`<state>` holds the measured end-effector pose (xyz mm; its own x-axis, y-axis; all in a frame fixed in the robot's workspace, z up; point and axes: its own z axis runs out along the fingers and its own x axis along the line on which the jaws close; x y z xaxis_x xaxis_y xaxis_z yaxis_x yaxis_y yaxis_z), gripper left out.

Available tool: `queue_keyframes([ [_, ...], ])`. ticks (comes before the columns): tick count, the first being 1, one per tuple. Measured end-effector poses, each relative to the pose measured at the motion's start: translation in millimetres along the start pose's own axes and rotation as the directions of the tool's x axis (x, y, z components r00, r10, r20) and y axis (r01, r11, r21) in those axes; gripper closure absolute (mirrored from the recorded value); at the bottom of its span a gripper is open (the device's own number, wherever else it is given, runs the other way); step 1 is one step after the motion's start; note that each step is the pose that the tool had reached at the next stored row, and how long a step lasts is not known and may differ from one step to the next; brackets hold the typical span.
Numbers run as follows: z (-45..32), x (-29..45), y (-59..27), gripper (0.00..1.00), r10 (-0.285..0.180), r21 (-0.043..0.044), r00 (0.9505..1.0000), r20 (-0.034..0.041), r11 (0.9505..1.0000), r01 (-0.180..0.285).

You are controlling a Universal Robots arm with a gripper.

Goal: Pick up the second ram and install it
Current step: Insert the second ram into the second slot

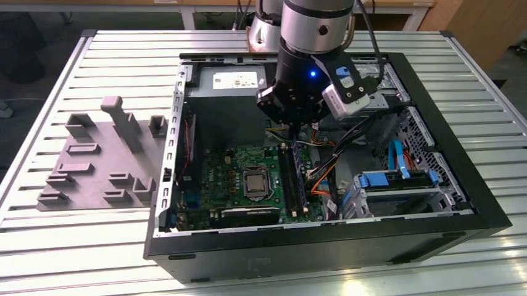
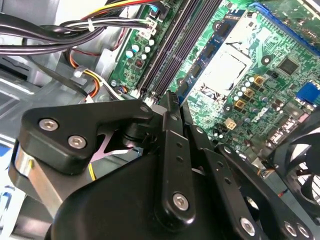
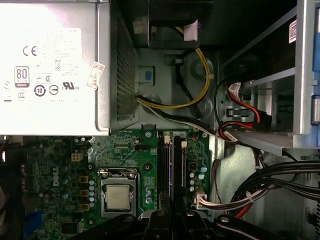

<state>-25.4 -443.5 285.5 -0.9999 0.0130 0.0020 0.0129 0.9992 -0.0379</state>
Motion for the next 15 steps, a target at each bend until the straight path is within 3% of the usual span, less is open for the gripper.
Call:
queue_keyframes([
  [15,25.5,-0.1,-5.5,0.86,0.0,0.0001,1.0,-0.0046,1.0,0.0],
])
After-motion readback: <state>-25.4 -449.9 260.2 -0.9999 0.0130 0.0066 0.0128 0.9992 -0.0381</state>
